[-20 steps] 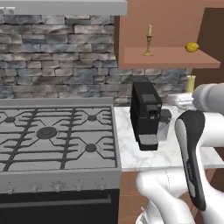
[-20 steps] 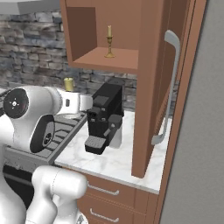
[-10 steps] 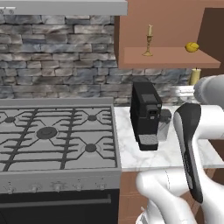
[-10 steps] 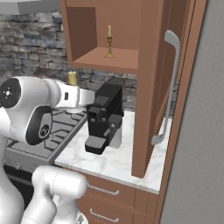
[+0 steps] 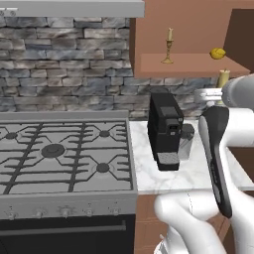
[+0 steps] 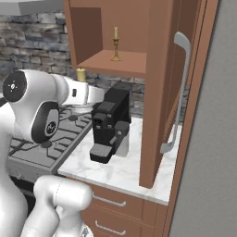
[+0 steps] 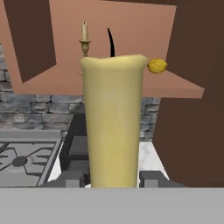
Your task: Pick the candle and candle from the dining table and place them in the open cabinet. Close the cabinet after placing the objects.
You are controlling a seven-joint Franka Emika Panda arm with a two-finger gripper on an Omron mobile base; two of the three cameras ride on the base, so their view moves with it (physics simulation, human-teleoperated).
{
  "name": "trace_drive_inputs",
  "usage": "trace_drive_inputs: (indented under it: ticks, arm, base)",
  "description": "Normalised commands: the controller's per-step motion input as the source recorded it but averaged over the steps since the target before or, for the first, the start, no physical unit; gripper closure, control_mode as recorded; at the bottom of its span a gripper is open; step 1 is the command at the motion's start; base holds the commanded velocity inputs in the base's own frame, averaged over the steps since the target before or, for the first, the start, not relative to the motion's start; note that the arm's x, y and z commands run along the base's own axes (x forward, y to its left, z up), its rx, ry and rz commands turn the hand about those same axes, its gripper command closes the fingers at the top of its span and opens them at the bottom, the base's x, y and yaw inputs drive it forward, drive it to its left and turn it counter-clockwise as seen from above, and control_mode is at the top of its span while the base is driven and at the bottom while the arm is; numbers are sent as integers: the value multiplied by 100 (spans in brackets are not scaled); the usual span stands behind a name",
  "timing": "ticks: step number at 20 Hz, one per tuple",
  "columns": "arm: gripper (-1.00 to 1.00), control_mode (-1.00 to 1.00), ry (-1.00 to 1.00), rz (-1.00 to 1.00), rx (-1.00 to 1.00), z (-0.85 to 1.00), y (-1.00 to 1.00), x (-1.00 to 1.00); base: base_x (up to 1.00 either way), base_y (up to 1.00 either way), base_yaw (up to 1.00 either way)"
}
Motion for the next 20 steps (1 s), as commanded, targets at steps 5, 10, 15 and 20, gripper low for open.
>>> trace_drive_inputs:
  ticks: [5,10,15,20]
  arm:
    - [100,-100,1,0,0,11,-9,16]
    - [100,-100,0,0,0,8,-3,20]
    - [100,-100,4,0,0,9,-1,28]
    - [100,-100,0,0,1,8,-5,28]
  base:
    - [0,0,0]
    - [0,0,0]
    - [0,0,0]
    - [0,0,0]
